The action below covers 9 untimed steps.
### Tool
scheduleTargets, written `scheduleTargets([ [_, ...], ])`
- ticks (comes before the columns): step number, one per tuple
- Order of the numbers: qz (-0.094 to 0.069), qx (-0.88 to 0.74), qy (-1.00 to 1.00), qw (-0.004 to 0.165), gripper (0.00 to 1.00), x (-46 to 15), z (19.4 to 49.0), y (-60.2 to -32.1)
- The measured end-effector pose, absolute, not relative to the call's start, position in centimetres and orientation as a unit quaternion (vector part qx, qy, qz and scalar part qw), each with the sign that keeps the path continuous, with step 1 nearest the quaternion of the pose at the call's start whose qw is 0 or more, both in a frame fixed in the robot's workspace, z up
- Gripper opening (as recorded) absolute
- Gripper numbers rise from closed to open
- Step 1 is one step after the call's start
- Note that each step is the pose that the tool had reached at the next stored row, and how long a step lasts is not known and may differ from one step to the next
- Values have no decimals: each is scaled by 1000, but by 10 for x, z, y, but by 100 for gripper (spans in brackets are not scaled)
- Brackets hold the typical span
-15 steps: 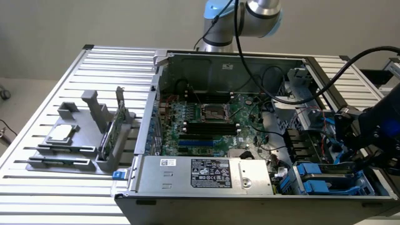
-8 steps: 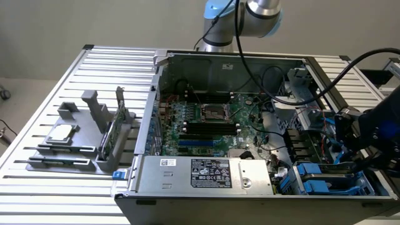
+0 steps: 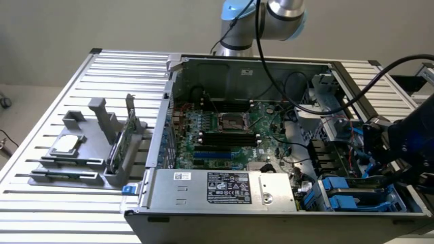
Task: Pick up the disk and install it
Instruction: 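Insert the first disk wire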
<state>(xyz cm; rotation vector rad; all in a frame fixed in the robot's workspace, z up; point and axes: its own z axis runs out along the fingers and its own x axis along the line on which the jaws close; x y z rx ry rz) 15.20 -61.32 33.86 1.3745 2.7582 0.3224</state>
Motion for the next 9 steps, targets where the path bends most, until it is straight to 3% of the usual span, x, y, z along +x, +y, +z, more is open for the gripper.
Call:
scheduleTargets([
  [9,114,456,882,18,31,154,337,-614],
])
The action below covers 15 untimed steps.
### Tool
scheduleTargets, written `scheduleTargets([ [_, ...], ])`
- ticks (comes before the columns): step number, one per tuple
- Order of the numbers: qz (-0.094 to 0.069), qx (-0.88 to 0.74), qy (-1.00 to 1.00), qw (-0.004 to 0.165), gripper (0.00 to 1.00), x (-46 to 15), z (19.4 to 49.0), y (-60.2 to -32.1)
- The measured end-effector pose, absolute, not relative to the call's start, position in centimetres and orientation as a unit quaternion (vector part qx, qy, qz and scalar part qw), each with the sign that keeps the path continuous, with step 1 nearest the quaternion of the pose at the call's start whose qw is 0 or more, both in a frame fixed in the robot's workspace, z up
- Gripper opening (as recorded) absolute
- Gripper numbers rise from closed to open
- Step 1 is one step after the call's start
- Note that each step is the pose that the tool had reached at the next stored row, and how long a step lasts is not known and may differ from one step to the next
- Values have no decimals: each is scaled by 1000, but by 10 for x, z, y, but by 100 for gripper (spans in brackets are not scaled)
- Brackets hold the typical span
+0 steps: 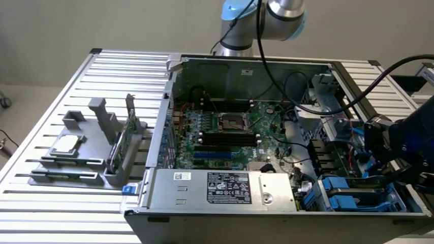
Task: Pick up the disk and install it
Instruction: 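Insert the first disk wire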
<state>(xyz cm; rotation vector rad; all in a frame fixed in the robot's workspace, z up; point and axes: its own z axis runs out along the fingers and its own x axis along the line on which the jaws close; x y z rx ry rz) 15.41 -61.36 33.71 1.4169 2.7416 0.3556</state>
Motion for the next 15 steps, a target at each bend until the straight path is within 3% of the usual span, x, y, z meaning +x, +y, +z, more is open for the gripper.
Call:
scheduleTargets([
  [15,137,464,875,2,31,159,336,-615],
])
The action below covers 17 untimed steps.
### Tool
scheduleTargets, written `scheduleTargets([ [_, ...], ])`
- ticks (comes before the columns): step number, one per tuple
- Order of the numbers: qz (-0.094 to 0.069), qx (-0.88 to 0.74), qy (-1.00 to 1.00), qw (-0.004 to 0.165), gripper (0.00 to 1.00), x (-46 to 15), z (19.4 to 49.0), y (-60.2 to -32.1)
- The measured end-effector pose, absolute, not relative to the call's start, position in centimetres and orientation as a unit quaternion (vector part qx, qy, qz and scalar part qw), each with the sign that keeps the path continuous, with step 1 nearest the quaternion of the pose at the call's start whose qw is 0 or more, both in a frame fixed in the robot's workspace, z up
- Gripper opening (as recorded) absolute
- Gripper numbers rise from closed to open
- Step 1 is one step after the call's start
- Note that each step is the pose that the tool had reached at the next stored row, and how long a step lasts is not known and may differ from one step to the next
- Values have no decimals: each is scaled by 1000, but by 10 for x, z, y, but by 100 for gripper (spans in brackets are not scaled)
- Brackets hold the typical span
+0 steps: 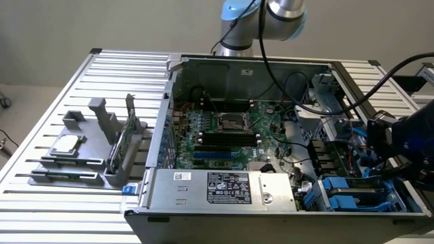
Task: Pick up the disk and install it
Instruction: 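Insert the first disk wire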
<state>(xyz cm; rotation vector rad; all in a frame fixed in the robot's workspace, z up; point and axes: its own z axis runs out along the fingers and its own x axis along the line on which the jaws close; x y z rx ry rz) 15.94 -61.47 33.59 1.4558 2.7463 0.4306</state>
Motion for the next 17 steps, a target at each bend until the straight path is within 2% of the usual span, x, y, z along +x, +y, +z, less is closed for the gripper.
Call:
scheduleTargets([
  [7,131,466,875,-15,31,163,337,-621],
  [17,134,467,874,-22,31,169,336,-622],
])
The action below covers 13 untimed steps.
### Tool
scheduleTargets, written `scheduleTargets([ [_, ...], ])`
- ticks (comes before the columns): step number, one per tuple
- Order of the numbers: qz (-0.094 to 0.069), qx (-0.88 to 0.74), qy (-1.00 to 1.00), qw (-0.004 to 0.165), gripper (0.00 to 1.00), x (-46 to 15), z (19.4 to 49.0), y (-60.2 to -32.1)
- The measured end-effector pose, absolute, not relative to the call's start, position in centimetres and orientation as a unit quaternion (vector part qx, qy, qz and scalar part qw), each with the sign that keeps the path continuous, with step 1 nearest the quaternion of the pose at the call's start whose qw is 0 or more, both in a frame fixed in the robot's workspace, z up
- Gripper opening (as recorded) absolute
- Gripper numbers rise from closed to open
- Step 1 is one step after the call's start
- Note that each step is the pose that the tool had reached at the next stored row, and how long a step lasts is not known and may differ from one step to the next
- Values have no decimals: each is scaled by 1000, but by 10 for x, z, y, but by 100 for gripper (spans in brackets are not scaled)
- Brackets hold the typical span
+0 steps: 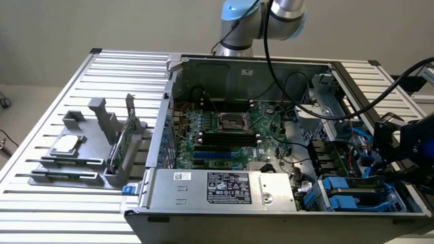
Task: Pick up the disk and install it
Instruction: 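Insert the first disk wire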
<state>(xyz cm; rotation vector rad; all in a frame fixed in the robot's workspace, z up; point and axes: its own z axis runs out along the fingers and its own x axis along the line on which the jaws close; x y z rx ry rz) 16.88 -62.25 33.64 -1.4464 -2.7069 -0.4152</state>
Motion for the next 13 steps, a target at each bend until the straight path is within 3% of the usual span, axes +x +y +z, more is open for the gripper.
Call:
scheduleTargets([
  [13,-138,-468,-873,31,31,170,334,-622],
])
